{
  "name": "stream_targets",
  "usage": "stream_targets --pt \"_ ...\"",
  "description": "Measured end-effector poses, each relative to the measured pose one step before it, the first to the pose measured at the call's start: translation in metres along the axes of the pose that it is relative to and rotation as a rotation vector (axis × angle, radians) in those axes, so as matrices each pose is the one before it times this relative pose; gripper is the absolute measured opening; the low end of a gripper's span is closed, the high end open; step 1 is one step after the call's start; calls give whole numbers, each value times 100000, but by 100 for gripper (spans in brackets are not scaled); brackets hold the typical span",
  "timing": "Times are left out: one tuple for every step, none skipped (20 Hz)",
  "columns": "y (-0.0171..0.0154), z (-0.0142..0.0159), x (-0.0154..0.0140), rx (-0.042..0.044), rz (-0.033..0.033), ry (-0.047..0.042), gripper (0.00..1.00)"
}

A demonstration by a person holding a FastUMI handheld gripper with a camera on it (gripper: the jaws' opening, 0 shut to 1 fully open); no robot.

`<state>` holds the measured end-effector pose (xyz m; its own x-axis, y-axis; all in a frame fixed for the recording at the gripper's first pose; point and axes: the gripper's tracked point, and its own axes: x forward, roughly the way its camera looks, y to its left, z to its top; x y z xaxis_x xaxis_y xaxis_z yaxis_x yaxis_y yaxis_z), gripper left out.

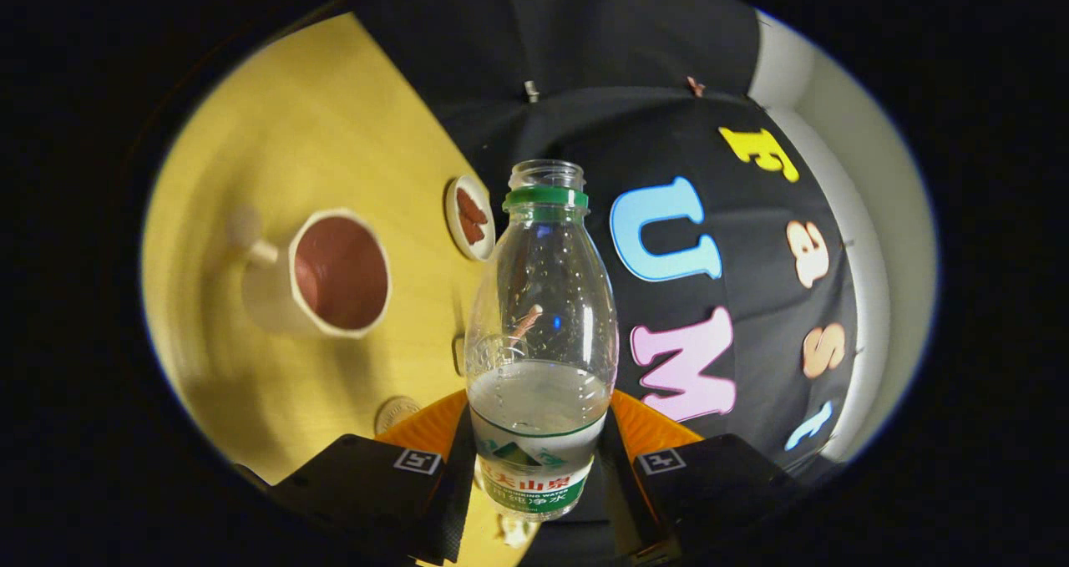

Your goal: Take the bottle from table, then pour the juice into the cup, finally place the bottle on the coaster

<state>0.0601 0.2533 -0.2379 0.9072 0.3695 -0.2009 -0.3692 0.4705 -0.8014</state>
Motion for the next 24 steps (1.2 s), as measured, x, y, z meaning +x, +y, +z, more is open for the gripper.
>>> stream_targets --pt "-402 453 45 7884 -1287 -754 70" --pt "-395 283 164 8019 -821 -336 70" --pt "-720 57 91 7951 -1629 1084 70" --pt "-792 -115 -72 8815 -1183 1646 70" --pt "-512 291 -7 10093 -345 -263 70" --pt "-978 603 236 11205 -1228 -1680 70" --pt "-1040 836 326 9227 -1600 -2096 70" --pt "-1175 724 473 8209 -1464 -2013 70" --pt "-1164 419 648 6621 -2396 -1613 70" --pt "-1070 145 600 5511 -2331 -1033 70" --pt "-674 -156 653 4675 -1308 -485 70" --pt "-450 -496 977 4282 -532 37 71" --pt "-495 -600 711 4098 -245 134 71" --pt "-658 -789 550 3538 -913 270 71" --pt "-650 -871 484 3493 -1214 424 71" --pt "-625 -1003 385 3178 -1479 572 71" --pt "-429 -1072 388 2660 -687 462 71" --pt "-174 -1350 263 1523 -489 1013 71" --pt "-154 -1234 391 502 -167 866 72" --pt "55 -1078 273 -325 497 744 73" --pt "-14 -1171 296 -1056 205 685 73" --pt "-63 -1032 285 -702 328 697 73" --pt "-32 -905 318 256 441 698 73" --pt "73 -764 355 432 261 1117 73"
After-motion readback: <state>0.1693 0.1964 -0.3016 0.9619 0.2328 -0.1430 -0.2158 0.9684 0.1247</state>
